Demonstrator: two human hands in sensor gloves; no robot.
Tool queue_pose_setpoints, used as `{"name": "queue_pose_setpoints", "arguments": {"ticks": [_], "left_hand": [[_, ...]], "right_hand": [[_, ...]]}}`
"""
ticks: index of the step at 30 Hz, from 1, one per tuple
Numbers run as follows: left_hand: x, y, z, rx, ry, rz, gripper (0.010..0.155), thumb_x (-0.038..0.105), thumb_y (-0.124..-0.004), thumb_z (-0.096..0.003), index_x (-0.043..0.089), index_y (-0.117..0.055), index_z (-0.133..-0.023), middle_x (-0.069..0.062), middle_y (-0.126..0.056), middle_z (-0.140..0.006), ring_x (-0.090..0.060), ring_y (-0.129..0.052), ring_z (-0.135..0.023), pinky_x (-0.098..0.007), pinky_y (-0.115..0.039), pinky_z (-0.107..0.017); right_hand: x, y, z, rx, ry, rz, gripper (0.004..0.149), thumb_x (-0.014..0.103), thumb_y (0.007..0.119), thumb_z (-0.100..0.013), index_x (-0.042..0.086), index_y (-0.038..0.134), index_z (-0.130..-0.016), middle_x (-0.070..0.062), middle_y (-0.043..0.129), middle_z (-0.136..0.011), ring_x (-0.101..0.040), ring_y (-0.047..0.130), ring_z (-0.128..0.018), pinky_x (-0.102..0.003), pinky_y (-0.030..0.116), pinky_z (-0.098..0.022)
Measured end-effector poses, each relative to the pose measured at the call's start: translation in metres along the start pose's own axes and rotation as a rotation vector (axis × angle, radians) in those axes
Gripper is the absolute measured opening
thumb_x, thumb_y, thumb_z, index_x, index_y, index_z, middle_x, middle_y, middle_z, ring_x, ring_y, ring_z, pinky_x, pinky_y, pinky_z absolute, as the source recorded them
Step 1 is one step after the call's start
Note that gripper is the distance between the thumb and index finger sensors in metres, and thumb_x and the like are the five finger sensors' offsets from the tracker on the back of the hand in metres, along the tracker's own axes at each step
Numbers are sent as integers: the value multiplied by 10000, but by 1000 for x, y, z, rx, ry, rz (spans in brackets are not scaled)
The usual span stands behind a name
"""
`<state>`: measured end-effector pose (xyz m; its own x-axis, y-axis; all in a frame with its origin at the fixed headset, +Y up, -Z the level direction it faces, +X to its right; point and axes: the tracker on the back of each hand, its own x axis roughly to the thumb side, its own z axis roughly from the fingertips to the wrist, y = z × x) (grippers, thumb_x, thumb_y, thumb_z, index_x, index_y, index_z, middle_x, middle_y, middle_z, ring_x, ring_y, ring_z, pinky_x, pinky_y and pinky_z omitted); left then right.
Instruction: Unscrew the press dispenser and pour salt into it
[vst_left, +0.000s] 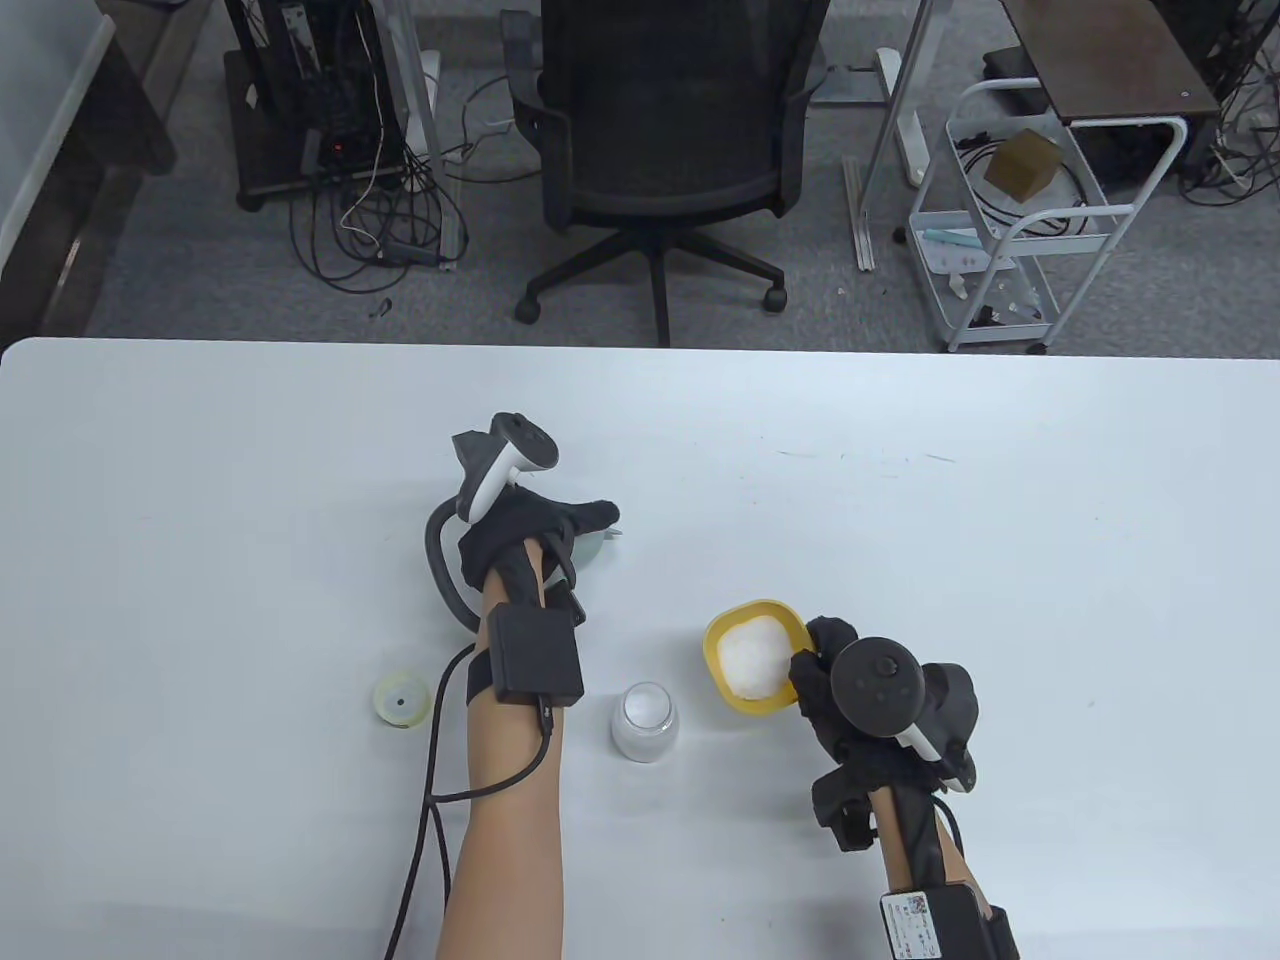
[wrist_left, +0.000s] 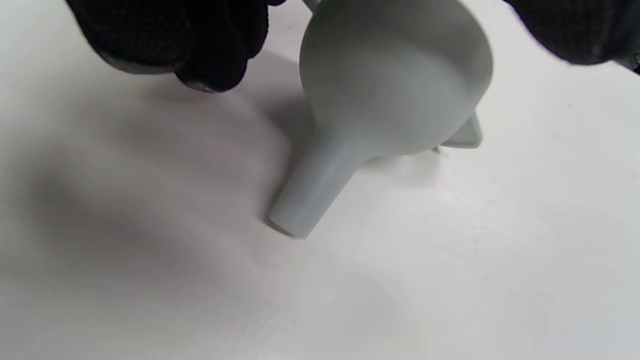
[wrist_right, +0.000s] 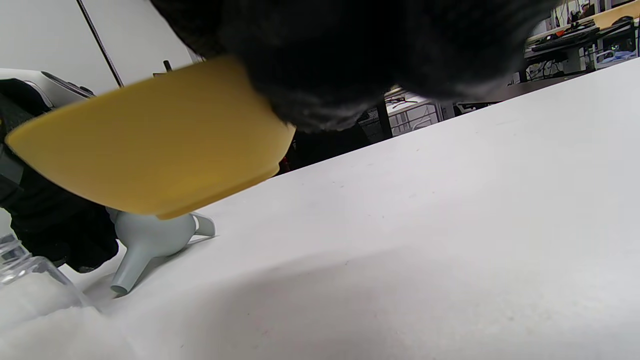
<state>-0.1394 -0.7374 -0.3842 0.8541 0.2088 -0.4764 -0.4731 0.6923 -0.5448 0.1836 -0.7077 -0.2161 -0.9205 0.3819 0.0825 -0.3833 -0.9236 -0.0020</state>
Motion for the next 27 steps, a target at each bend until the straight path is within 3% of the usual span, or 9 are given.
{"name": "queue_pose_setpoints", "arguments": {"ticks": [7,11,15,20,27], "left_hand": [[-1,-10,-3,45,2,12,1333,809,-770,-414,-244,-446,-1164,-383,-758,-1023,-455,-934,-783,-599,-829,-572],[-7,-16,-3,119,-60,63,1246,808,-799,-401,-160,-545,-1144,-366,-790,-1019,-458,-968,-801,-584,-858,-582],[-11,-22,3,192,-180,81,1245,794,-836,-371,-144,-537,-1133,-380,-801,-1012,-455,-1013,-768,-542,-906,-580],[-21,-33,25,301,-381,115,1259,767,-867,-346,-150,-496,-1127,-322,-839,-977,-331,-1065,-748,-477,-957,-557],[-50,-50,77,515,-654,104,1271,789,-840,-329,-142,-486,-1119,-285,-835,-978,-273,-1062,-745,-441,-950,-560]], "right_hand": [[-1,-1,1,-32,-2,-1,478,242,751,-638,-112,729,-958,-169,928,-610,-101,944,-305,-328,892,-285],[-1,-1,1,-43,-3,2,479,243,750,-637,-112,729,-958,-167,929,-609,-100,944,-305,-329,892,-285],[-3,-1,0,-28,10,1,476,243,752,-637,-114,735,-951,-165,931,-598,-93,942,-296,-324,893,-279],[-5,1,-1,-6,34,6,471,242,752,-638,-125,746,-933,-155,930,-571,-73,929,-271,-312,892,-262],[-3,5,-2,7,48,33,469,240,748,-638,-135,744,-920,-139,924,-513,-43,901,-228,-295,887,-238]]}}
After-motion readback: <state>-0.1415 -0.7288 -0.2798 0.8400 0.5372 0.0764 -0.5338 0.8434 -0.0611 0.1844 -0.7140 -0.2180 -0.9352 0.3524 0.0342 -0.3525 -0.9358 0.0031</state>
